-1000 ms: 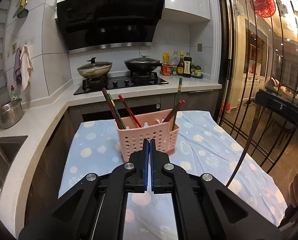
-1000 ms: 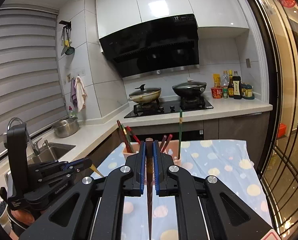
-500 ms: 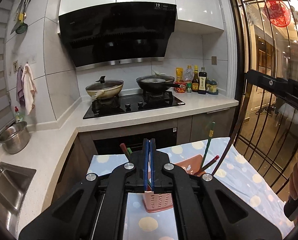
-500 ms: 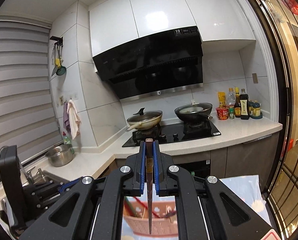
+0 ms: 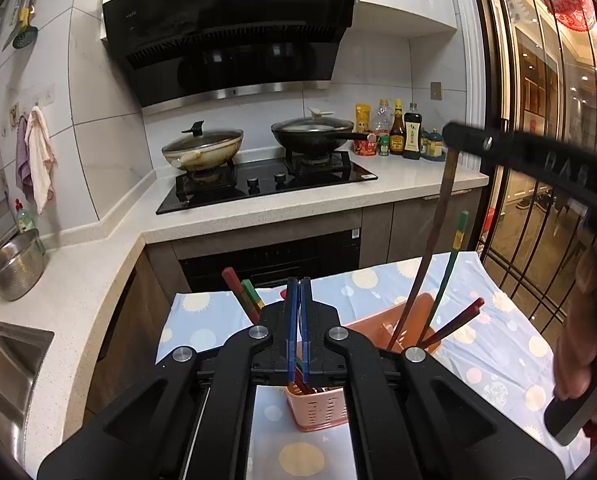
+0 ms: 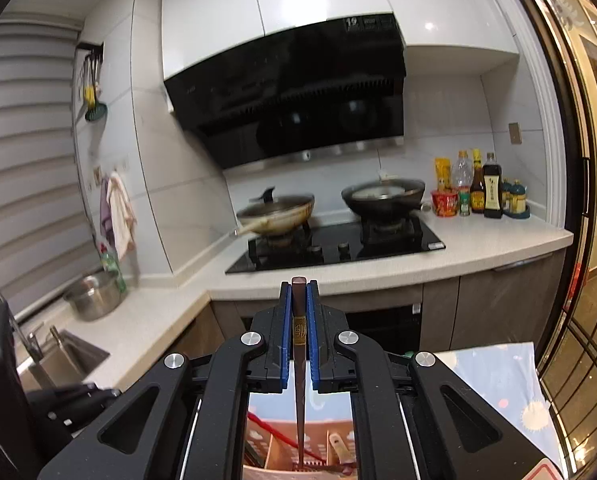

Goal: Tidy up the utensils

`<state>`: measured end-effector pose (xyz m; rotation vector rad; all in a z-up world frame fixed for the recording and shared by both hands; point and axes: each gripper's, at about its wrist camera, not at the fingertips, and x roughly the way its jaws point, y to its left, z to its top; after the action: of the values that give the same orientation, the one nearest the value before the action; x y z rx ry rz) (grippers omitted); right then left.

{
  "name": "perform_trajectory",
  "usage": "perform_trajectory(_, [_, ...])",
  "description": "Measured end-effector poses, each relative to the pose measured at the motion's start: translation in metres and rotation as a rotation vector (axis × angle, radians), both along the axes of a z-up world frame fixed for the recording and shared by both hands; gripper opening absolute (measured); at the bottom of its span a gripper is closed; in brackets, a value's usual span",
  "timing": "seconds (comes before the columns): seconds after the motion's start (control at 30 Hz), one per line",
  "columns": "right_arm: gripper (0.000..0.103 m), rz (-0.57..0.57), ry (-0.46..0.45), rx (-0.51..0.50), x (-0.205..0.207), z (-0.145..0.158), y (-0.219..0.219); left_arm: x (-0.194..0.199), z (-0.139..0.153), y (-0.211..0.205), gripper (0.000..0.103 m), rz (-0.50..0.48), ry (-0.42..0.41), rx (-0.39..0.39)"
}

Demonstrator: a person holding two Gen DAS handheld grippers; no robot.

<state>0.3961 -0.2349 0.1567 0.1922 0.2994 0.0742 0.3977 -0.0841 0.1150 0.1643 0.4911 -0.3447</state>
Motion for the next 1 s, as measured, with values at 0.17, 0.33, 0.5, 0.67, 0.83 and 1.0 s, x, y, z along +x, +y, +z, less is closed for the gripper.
perform_trajectory(0.17, [0.007, 0.004, 0.057, -0.011, 0.012, -0.027, 0.005, 0.008, -0.014, -0.001, 0.001, 0.001, 0.030, 0.005])
perform_trajectory(0.33, [0.007, 0.013, 0.085, -0.039, 0.016, -0.041, 0.010, 0.013, -0.025, -0.002, 0.001, 0.005, 0.057, 0.007])
perform_trajectory(0.5, [0.033, 0.002, 0.074, -0.040, 0.010, -0.045, 0.008, 0.017, -0.029, 0.000, 0.018, 0.048, 0.065, 0.007])
perform_trajectory(0.67, [0.040, 0.000, 0.062, -0.022, -0.001, -0.044, 0.001, 0.014, -0.030, 0.006, 0.034, 0.065, 0.058, -0.001])
perform_trajectory(0.83, [0.040, 0.004, 0.063, -0.027, -0.015, -0.043, -0.001, 0.006, -0.029, 0.006, 0.034, 0.065, 0.051, 0.005])
perform_trajectory(1.0, [0.040, 0.009, 0.071, -0.026, -0.035, -0.045, -0.003, -0.009, -0.028, 0.008, 0.036, 0.061, 0.042, 0.005])
